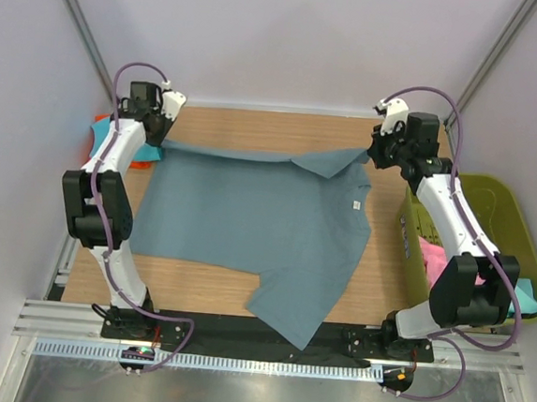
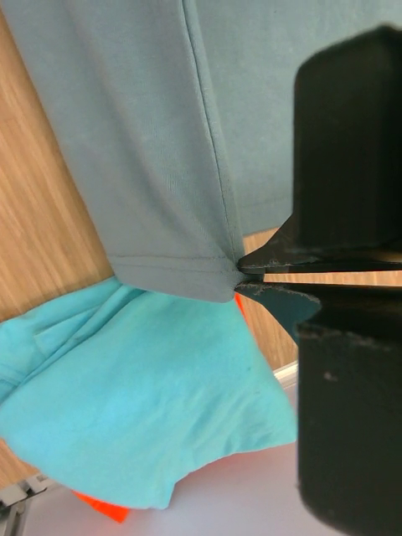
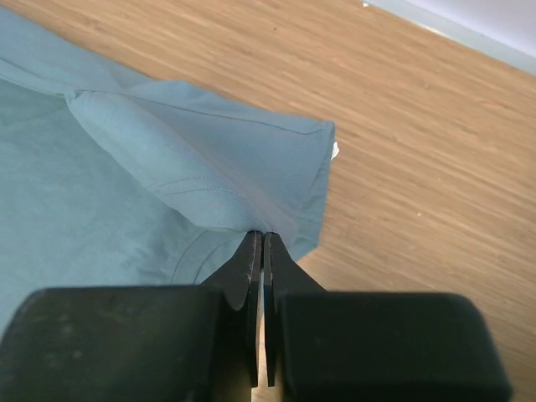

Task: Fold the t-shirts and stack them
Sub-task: Fold the tshirt

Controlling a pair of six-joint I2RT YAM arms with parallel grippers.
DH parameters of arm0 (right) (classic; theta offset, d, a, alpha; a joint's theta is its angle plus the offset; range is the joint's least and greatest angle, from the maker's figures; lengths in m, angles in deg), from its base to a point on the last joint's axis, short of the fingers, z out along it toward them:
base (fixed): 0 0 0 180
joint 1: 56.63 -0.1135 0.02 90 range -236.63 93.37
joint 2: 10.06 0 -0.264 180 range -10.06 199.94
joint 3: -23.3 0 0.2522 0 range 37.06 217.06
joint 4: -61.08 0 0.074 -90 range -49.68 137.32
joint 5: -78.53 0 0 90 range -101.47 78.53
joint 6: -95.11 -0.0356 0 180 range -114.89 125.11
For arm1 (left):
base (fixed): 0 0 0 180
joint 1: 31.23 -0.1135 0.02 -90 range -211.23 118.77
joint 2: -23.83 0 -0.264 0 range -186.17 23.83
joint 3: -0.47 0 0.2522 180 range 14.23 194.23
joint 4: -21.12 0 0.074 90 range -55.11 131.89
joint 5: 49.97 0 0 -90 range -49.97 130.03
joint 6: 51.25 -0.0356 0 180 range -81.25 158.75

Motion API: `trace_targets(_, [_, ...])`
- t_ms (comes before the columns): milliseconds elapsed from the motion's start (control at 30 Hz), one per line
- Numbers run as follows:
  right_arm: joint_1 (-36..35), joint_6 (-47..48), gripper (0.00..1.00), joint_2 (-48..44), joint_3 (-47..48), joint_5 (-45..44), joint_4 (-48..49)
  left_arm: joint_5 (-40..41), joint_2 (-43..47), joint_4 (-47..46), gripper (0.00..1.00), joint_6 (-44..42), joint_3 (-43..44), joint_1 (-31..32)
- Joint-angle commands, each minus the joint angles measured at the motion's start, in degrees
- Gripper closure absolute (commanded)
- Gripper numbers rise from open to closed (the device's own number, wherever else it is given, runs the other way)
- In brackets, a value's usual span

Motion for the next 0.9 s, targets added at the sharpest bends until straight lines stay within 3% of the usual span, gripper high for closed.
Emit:
trace_targets(0, [-0.32,-1.78,0.99,-4.2,-2.84,1.32,-0.05,-0.84,4.31,0.32,1.0,1.02,-2.76,-0.62])
trace_targets(867, [-0.58,-3.89,0.99,-11.68,-15.67,3.08,-1.72,-1.54,5.98,0.58,1.0,2.6,-14.9,-0.53])
